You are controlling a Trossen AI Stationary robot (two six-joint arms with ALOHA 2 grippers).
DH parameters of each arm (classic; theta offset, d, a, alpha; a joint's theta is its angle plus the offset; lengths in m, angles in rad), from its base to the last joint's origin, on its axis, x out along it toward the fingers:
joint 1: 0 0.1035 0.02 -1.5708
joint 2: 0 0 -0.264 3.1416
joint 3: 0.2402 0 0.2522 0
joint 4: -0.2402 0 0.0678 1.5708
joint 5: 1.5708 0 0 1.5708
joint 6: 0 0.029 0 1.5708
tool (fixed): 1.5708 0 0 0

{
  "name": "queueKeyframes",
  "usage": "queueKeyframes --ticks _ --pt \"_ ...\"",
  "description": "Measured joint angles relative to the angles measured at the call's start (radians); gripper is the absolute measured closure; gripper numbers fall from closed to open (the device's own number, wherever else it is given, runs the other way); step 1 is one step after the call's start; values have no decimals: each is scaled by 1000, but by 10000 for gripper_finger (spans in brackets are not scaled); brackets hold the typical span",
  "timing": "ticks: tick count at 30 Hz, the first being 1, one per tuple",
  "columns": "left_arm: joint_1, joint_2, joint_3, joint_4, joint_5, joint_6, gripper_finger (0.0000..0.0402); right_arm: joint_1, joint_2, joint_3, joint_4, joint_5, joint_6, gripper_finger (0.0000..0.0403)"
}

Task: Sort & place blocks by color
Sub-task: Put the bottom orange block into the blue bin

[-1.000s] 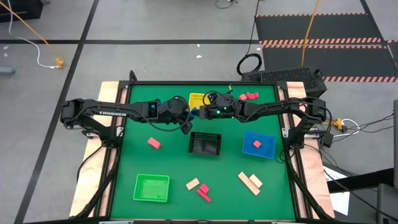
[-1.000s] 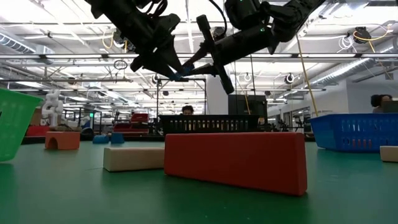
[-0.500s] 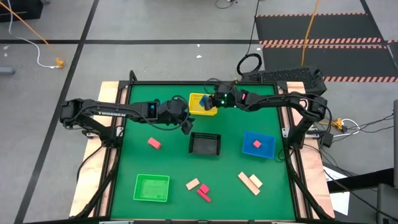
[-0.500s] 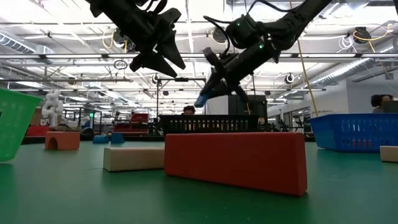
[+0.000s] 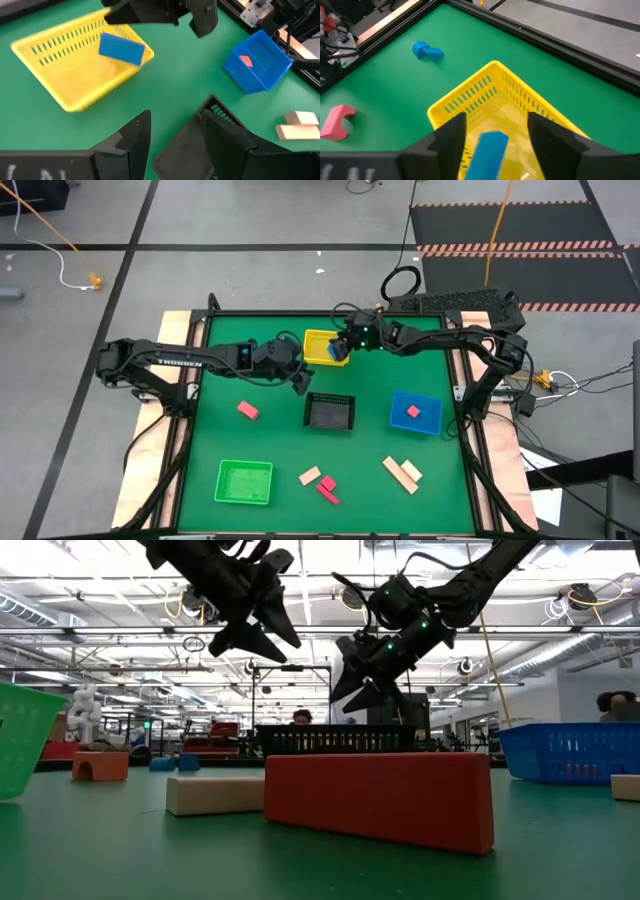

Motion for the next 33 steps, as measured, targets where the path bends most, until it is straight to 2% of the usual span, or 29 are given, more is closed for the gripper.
queueKeyframes --ticks 4,9,13,17,21,27,30,33 --pt "-6 0 0 -56 74 -20 227 0 -36 -1 -5 -69 4 164" --pt "-34 0 0 -185 188 -31 227 1 -153 -1 -51 -105 -2 160" --pt "-79 0 0 -392 272 -31 227 8 -280 -1 -143 -103 -2 171" --pt "-135 0 0 -637 259 22 227 38 -403 -1 -268 -103 4 178" --pt "-189 0 0 -769 154 206 227 91 -495 -1 -395 -103 41 179" --pt "-233 0 -9 -801 74 631 227 212 -559 -1 -591 -99 142 179" --pt "-232 0 -46 -761 72 776 227 279 -562 -1 -669 -41 188 179" --pt "-229 1 -102 -737 72 854 227 343 -561 -1 -721 51 239 179"
